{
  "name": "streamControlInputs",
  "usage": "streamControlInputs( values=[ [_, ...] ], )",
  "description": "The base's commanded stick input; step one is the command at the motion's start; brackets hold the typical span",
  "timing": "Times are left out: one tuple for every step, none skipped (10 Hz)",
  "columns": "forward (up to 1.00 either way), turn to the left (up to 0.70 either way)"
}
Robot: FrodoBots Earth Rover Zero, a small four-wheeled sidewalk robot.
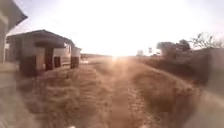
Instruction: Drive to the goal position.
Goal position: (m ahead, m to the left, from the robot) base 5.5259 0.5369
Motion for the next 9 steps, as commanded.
streamControlInputs(
  values=[
    [0.70, -0.21],
    [0.70, -0.35],
    [0.70, -0.23],
    [0.70, -0.03],
    [0.70, 0.00],
    [0.70, 0.00],
    [0.70, 0.00],
    [0.70, 0.00],
    [0.70, 0.00]
  ],
)
